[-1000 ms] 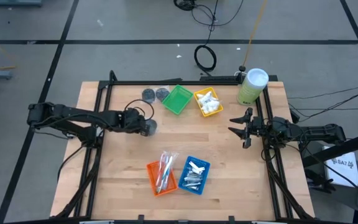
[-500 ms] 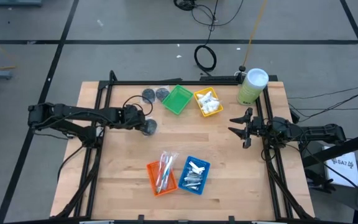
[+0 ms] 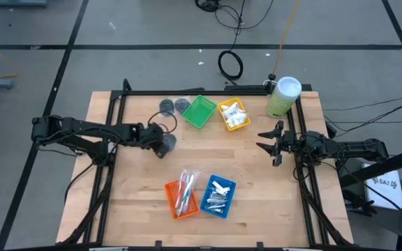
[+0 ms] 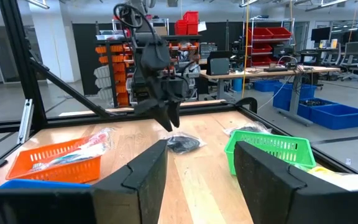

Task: Pick & Place Travel size toiletries
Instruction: Put the black hairbrush into the green bin

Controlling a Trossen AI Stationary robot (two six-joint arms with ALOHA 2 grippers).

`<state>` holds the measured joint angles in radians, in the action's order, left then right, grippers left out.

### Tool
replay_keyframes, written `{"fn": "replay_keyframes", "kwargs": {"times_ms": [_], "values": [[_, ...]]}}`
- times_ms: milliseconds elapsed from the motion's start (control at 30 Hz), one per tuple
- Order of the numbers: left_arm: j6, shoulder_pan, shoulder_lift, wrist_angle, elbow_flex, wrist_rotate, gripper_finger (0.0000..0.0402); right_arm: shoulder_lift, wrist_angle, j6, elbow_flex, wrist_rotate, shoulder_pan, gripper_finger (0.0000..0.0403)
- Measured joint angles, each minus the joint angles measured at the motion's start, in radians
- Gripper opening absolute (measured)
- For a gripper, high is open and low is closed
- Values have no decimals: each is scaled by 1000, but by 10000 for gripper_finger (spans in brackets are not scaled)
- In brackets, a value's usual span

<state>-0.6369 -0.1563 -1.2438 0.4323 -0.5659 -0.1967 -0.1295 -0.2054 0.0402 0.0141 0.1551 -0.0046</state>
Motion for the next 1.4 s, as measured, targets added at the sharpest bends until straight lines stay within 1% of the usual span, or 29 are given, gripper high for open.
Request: {"fn": "replay_keyframes", "kwargs": {"times_ms": [167, 267, 367, 567, 667, 733, 800, 900, 967, 1233, 1300, 1400], "values": [[26, 23, -25, -216, -1, 13, 167, 0, 0, 0, 0, 0, 0, 177], [11, 22, -62, -239, -1, 13, 184, 0, 0, 0, 0, 0, 0, 175], [-12, 17, -127, -212, 0, 6, 212, 0, -1, 0, 0, 0, 0, 174], [-3, 7, -250, -249, -4, -60, 270, 0, -1, 0, 0, 0, 0, 177], [21, 10, -282, -252, -6, -66, 282, 0, -1, 0, 0, 0, 0, 175], [24, 15, -288, -249, -6, -67, 281, 0, -1, 0, 0, 0, 0, 174], [24, 21, -288, -246, -5, -67, 267, 0, -1, 0, 0, 0, 0, 174], [23, 28, -283, -243, -4, -62, 228, 0, -1, 0, 0, 0, 0, 177], [21, 33, -280, -247, -3, -51, 191, 0, -1, 0, 0, 0, 0, 178], [-4, 35, -237, -263, 0, -14, 27, 0, 0, 0, 0, 0, 0, 174], [-5, 36, -216, -260, 1, -12, 8, 0, 0, 0, 0, 0, 0, 176], [-6, 36, -177, -251, 4, -14, 7, 0, 0, 0, 0, 0, 0, 178]]}}
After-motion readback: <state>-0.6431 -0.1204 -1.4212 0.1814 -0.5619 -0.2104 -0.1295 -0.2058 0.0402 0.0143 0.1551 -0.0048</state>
